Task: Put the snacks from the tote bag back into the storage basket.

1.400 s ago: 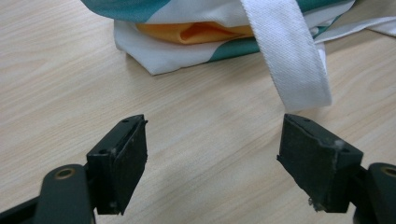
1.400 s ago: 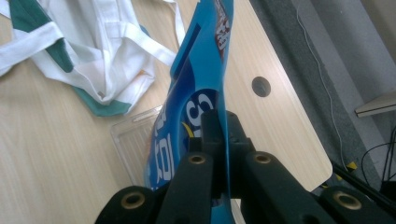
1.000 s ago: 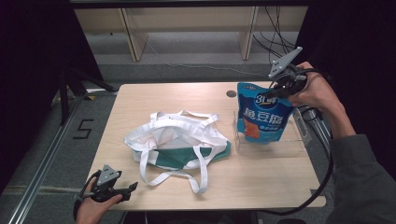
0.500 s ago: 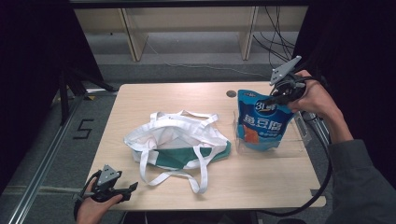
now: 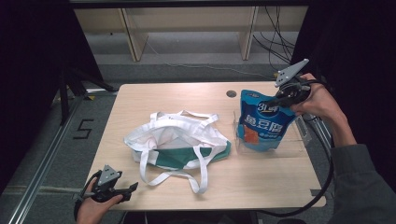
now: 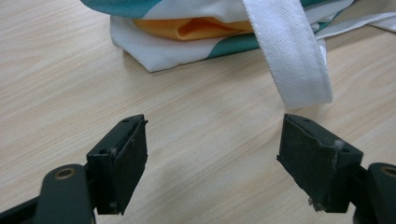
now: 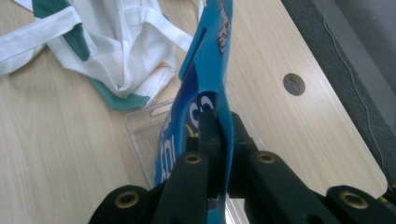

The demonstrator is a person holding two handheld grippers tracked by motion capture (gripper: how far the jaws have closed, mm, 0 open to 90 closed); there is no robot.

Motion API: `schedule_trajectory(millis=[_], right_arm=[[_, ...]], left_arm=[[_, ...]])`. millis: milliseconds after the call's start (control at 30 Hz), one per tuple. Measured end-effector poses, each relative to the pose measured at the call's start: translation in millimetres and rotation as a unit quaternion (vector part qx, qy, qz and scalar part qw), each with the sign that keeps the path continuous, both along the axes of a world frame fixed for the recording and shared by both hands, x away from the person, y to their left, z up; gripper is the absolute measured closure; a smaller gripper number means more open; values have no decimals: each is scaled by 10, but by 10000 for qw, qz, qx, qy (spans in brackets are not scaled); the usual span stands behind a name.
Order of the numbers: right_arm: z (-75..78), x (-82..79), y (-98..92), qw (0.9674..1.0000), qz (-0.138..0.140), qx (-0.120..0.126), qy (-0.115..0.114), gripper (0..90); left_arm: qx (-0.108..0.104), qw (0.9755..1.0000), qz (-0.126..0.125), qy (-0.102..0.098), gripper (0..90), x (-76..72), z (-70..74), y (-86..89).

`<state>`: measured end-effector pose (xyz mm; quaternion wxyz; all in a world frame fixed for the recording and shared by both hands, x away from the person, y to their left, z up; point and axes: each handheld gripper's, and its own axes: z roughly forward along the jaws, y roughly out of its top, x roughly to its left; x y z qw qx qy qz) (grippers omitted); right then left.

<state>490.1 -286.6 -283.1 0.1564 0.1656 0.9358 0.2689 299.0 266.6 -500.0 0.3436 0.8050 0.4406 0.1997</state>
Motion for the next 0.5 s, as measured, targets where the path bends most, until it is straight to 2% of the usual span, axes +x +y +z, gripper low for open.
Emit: schedule_trajectory(millis=[100, 167, 200, 233, 267, 300, 333, 367, 433, 467, 500], right_arm=[[-12, -3, 8, 10000, -53, 75, -5, 800], [-26, -14, 17, 9995, -294, 129, 24, 713], [-24, -20, 12, 9992, -360, 159, -20, 697], [-24, -39, 13, 9990, -376, 257, -8, 672], [-19, -64, 16, 9979, -517, 389, -27, 631], [-14, -68, 9, 9969, -606, 483, -169, 588], [-3, -86, 0, 9956, -714, 562, -232, 572], [3, -102, -10, 9950, -710, 640, -305, 567], [18, -150, -26, 9920, -899, 794, -402, 522], [33, -170, -47, 9901, -1006, 802, -558, 504], [51, -201, -70, 9879, -1104, 933, -563, 491]], left_arm=[[-14, 10000, 28, -23, 228, -2, -4, -5], [158, 9998, -80, 34, 228, -4, 20, 16], [151, 9999, -75, 35, 229, -3, 18, 16], [20, 10000, 21, -10, 229, -4, 5, -1], [189, 9998, -78, 42, 228, -1, 20, 23], [168, 9998, -85, 36, 228, 2, 18, 22], [-45, 10000, 7, -10, 228, 0, 0, -3], [173, 9998, -120, 48, 228, 0, 20, 23], [104, 9999, -126, 28, 228, -4, 17, 17], [115, 9998, -145, 23, 228, -4, 19, 18], [78, 9999, -116, 47, 228, -6, 15, 14]])
